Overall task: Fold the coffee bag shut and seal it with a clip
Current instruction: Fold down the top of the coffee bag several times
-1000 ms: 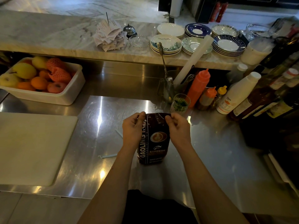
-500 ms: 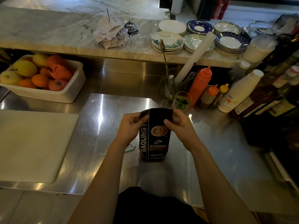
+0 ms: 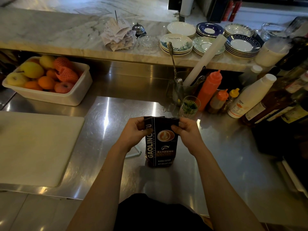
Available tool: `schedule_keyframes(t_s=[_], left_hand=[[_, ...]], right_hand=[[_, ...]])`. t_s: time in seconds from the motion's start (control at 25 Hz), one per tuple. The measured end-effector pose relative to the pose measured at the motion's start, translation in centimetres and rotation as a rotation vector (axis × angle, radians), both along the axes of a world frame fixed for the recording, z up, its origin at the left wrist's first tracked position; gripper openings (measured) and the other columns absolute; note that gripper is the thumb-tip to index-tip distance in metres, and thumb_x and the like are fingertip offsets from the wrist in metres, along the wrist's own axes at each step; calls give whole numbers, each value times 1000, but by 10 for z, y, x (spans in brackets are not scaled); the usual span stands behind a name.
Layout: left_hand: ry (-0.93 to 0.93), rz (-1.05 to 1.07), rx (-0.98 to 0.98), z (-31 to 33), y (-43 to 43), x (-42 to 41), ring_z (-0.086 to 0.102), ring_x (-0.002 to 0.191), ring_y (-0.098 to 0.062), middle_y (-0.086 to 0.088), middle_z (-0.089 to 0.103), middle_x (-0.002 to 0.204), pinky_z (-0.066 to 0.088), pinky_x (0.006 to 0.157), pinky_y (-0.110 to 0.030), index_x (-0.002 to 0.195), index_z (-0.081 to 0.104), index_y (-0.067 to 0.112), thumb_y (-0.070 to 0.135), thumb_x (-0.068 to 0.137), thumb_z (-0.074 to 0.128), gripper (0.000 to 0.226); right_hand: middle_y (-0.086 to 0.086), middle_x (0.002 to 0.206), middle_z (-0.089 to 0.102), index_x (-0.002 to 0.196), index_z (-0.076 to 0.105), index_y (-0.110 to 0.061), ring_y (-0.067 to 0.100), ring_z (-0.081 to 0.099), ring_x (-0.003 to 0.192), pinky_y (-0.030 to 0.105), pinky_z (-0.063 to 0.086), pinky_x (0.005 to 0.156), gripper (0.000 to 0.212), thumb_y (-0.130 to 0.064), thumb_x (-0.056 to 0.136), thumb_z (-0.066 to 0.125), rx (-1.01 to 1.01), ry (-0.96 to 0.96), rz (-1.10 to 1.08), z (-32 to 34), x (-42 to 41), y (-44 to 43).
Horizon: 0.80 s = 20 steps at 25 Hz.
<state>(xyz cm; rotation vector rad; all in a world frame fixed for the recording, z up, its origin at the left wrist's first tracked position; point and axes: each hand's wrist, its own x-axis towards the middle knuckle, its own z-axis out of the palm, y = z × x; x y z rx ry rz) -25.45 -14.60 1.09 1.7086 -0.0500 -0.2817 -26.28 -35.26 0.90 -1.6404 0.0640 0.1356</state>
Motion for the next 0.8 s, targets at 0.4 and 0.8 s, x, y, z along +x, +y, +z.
schedule_keyframes(t_s=[0.4, 0.8], left_hand=[[6, 30, 28, -12, -3, -9, 70, 84, 1, 10, 75, 85, 52, 73, -13, 91, 74, 19, -15, 89, 46, 43], [3, 75, -8, -16, -8, -13, 73, 83, -8, 1, 77, 85, 55, 72, -16, 91, 76, 11, 6, 84, 71, 11]], right_hand=[[4, 94, 73, 75, 70, -7, 18, 70, 94, 23, 58, 77, 43, 27, 76, 44, -28, 20, -47, -13, -4, -7], [0, 89, 73, 77, 73, -20, 3, 70, 85, 16, 54, 79, 44, 18, 83, 52, -186, -70, -29, -21, -7, -12]])
